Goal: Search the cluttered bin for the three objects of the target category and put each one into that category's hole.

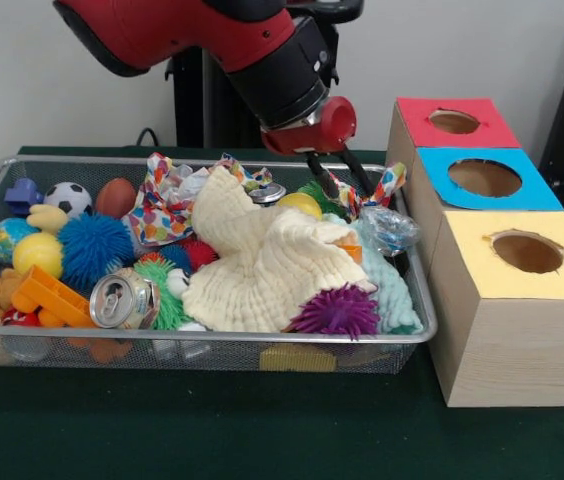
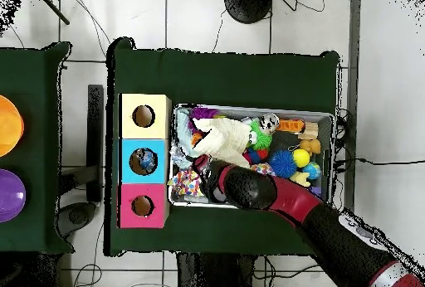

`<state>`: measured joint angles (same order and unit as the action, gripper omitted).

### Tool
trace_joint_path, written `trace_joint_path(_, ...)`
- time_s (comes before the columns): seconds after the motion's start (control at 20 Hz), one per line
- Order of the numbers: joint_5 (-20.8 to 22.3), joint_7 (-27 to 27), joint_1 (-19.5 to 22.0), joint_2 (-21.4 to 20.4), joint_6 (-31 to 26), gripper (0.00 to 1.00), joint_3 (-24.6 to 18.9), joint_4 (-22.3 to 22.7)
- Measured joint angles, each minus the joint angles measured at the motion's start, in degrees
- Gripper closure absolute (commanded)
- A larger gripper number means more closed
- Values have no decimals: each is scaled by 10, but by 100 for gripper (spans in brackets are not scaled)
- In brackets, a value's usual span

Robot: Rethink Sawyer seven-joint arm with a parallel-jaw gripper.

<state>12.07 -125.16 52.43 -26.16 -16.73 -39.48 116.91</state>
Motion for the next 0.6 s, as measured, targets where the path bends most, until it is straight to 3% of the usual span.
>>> trace_joint_path(0.6,36,0,-1,45,19,0,-22,-16)
